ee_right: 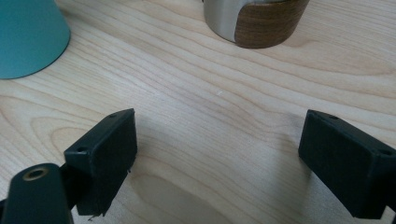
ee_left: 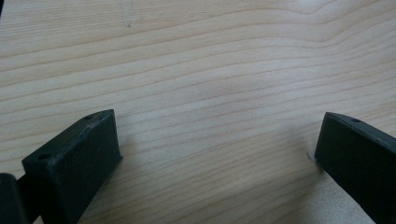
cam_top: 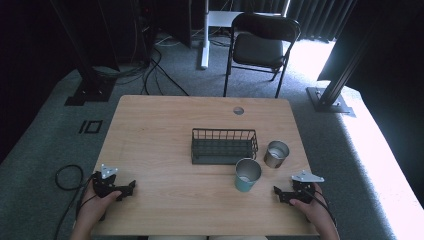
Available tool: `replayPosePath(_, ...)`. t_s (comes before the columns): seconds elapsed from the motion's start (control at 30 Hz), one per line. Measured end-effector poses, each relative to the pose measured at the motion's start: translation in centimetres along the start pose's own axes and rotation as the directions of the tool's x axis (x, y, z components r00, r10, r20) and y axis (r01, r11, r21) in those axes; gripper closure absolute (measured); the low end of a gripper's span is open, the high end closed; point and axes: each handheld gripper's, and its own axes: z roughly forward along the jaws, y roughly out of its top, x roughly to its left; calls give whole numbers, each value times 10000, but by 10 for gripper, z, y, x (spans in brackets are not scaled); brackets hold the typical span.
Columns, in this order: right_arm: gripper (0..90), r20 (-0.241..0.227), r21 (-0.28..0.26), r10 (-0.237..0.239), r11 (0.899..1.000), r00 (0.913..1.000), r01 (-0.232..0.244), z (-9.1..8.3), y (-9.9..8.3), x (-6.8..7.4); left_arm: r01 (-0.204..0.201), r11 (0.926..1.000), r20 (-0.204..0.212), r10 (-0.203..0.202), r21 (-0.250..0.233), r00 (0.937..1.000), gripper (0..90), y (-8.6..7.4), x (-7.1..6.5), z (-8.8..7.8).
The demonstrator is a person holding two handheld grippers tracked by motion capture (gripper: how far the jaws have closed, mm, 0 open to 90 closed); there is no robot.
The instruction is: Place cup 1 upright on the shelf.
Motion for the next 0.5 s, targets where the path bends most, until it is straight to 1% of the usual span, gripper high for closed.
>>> replayPosePath(0.4, 114, -42, -9, 6, 10000, 10000, -6, -2, -1, 0, -70, 10000, 80, 70, -14, 9999, 5, 0, 1, 0)
replayPosePath(0.43, 114, -70, -15, 27, 10000, 10000, -27, -3, -2, 0, -69, 10000, 80, 69, -16, 9999, 5, 0, 1, 0)
replayPosePath(0.5, 116, -351, -137, 229, 9996, 9991, -234, -5, -4, 0, -68, 10000, 82, 68, -10, 9999, 5, 0, 1, 0)
